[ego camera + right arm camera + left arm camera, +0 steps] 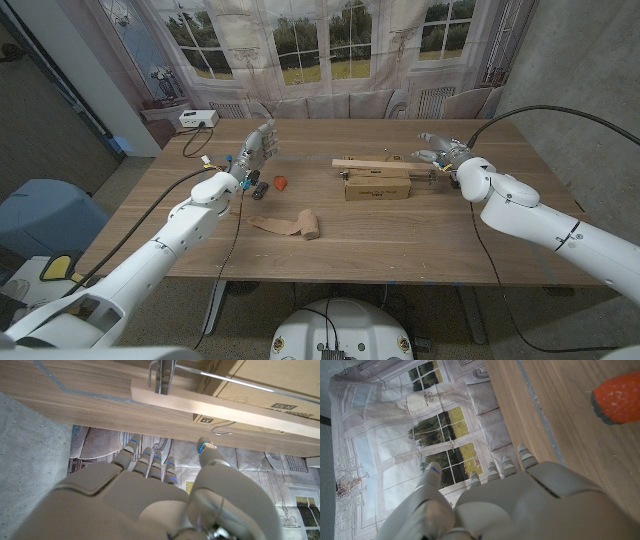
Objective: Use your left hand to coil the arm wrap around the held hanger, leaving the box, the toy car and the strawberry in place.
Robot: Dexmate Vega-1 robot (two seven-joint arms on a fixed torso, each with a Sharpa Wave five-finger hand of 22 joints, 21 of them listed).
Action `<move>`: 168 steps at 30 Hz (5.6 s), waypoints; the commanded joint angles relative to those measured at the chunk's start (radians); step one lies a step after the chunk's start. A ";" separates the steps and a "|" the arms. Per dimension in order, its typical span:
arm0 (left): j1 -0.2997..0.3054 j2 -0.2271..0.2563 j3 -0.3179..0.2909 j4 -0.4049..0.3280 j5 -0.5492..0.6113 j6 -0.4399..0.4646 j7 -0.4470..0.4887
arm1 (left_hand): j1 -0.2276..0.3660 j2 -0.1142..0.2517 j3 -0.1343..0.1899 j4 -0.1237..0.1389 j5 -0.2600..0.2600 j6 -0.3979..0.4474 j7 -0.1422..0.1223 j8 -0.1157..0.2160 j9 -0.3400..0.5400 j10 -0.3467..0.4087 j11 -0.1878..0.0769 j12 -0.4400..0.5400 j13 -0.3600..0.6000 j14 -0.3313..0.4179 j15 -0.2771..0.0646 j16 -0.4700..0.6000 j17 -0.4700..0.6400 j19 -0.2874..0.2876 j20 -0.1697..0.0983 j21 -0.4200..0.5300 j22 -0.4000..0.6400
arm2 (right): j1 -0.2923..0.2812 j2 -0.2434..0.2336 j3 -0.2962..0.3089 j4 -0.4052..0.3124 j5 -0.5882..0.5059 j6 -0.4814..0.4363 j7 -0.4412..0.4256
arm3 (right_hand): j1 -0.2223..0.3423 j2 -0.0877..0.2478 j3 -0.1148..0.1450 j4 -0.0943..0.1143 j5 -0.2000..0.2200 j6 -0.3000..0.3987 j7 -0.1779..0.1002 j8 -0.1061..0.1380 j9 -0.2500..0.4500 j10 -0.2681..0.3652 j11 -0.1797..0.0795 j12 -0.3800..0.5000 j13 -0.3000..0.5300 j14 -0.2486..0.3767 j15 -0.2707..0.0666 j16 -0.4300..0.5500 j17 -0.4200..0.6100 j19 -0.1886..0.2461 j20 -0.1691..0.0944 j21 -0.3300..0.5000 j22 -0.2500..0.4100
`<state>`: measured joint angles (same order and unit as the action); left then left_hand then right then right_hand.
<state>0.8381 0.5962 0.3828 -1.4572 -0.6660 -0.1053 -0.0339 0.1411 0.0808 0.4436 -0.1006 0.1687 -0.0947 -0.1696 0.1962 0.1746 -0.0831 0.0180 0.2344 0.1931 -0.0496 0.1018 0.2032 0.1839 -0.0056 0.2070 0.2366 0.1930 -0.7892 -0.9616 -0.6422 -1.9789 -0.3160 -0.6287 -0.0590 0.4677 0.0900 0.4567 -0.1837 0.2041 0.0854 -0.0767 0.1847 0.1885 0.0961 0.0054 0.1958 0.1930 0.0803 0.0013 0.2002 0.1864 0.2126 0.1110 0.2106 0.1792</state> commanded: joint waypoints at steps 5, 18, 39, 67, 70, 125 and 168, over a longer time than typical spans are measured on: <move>-0.073 -0.036 0.028 0.097 0.008 -0.010 -0.043 | -0.007 -0.002 0.001 0.007 0.009 0.003 -0.006 -0.004 0.006 0.002 0.006 -0.004 0.005 0.004 0.006 -0.002 0.002 0.005 0.006 -0.002 0.004 | 0.015 -0.035 -0.051 -0.041 -0.074 -0.136 0.130 | 0.017 -0.012 0.011 -0.001 0.008 -0.026 -0.004 -0.003 0.002 -0.013 -0.005 -0.005 0.006 -0.006 -0.004 -0.004 -0.001 -0.001 0.004 -0.003 0.002; -0.068 -0.035 0.024 0.093 0.005 -0.009 -0.040 | -0.009 -0.002 0.001 0.008 0.009 0.004 -0.004 -0.005 0.006 0.001 0.004 -0.005 0.005 0.005 0.007 -0.003 0.003 0.005 0.006 -0.002 0.004 | 0.061 -0.032 -0.112 -0.022 -0.131 -0.171 0.208 | 0.028 -0.023 0.016 0.000 0.010 -0.041 -0.008 -0.003 0.003 -0.022 -0.009 -0.005 0.006 -0.003 -0.005 -0.003 0.000 0.000 0.006 -0.003 0.002; -0.056 -0.040 0.016 0.098 -0.006 -0.019 -0.038 | -0.014 -0.003 0.000 0.010 0.010 0.004 -0.004 -0.006 0.006 0.003 0.007 -0.006 0.006 0.006 0.007 -0.005 0.003 0.006 0.006 -0.003 0.004 | 0.158 0.029 -0.225 0.069 -0.288 -0.184 0.324 | 0.060 -0.032 0.032 0.001 0.012 -0.075 -0.011 -0.004 0.003 -0.033 -0.011 -0.005 0.007 -0.007 -0.015 -0.005 0.000 0.004 0.002 -0.002 0.002; -0.025 -0.022 0.001 0.071 -0.018 -0.016 -0.026 | -0.022 -0.002 -0.002 0.014 0.011 0.004 -0.005 -0.007 0.006 0.004 0.002 -0.008 0.006 0.008 0.007 -0.007 0.004 0.009 0.006 -0.004 0.005 | 0.258 0.151 -0.346 0.220 -0.539 -0.201 0.493 | 0.261 0.002 0.136 -0.010 0.016 -0.082 -0.022 0.023 0.004 -0.069 -0.049 0.005 0.008 -0.009 -0.053 0.001 0.000 0.040 -0.022 0.007 0.001; -0.029 -0.021 0.002 0.072 -0.017 -0.012 -0.027 | -0.022 -0.002 -0.002 0.015 0.011 0.004 -0.004 -0.007 0.006 0.004 0.003 -0.008 0.006 0.008 0.006 -0.007 0.004 0.009 0.006 -0.004 0.005 | 0.257 0.160 -0.350 0.230 -0.559 -0.211 0.503 | 0.301 0.008 0.151 -0.008 0.008 -0.068 -0.024 0.027 0.004 -0.048 -0.053 0.014 0.008 0.019 -0.063 0.009 0.000 0.059 -0.029 0.011 0.001; -0.015 -0.014 0.012 0.021 -0.008 0.016 0.002 | -0.026 0.004 0.001 0.018 0.012 -0.004 -0.006 -0.010 0.006 -0.001 -0.001 -0.013 0.006 0.009 0.005 -0.010 0.004 0.012 0.006 -0.006 0.005 | 0.071 0.159 -0.177 0.169 -0.511 -0.202 0.161 | 0.436 0.115 -0.342 0.237 0.054 0.770 0.087 0.673 0.459 0.877 -0.051 0.837 0.865 0.922 -0.205 1.284 1.056 0.505 -0.175 0.918 0.287; 0.160 0.313 -0.059 -0.468 0.027 0.379 0.167 | 0.074 -0.020 0.034 -0.060 0.011 0.009 0.015 0.008 0.009 0.019 -0.005 -0.008 0.008 0.039 -0.012 -0.004 0.000 0.048 0.000 0.000 0.002 | -0.476 0.112 0.285 -0.127 -0.252 -0.089 -0.631 | 0.392 0.099 -0.224 0.325 0.068 0.782 0.085 0.705 0.467 0.899 -0.072 0.876 0.960 0.940 -0.210 1.361 1.058 0.489 -0.190 1.053 0.244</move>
<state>0.9536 0.7818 0.3509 -1.7603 -0.6440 0.1073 0.0825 0.2010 0.0622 0.4741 -0.1535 0.1738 -0.0948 -0.1552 0.1963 0.1789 -0.0689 0.0106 0.2238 0.1975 -0.0178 0.0899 0.1937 0.1813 0.0339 0.2036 0.2330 0.1928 -1.1156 -0.8434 -0.4896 -2.0241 -0.6259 -0.7335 -0.5382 0.8938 0.1548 0.2223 0.1417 0.2711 0.8544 0.0054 0.8843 0.6543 0.9899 -0.0592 1.0727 1.1547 1.0131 -0.1589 1.5573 1.2420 0.7073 -0.0695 1.2542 0.4250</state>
